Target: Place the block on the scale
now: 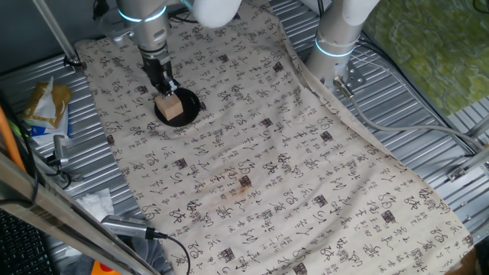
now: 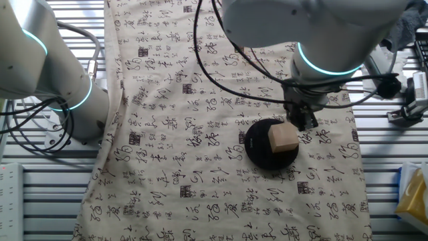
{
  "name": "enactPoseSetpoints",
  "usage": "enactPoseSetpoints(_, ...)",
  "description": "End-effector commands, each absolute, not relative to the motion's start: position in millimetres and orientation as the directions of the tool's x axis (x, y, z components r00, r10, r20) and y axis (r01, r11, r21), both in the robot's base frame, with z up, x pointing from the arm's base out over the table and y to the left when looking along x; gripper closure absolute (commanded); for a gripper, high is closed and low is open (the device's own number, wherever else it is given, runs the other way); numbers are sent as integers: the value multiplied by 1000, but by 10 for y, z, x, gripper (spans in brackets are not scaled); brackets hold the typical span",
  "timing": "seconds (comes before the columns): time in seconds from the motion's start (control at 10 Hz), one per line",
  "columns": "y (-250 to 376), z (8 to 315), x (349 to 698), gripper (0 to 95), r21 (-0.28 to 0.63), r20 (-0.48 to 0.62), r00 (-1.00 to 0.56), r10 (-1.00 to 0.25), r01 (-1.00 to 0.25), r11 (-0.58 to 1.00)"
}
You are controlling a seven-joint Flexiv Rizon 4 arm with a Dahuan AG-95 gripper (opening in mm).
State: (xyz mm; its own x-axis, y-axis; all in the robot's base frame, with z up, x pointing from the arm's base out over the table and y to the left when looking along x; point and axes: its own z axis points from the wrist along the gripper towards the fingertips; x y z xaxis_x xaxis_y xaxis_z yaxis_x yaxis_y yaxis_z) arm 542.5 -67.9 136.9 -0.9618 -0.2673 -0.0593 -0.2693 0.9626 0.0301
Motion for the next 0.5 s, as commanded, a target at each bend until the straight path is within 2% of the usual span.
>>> enactPoseSetpoints(0.1,-676,1373,5442,950,33,-57,-963,-262,-264,964)
enactPoseSetpoints(0.5,-657,1372,5448,950,34,-56,-969,-239,-241,970)
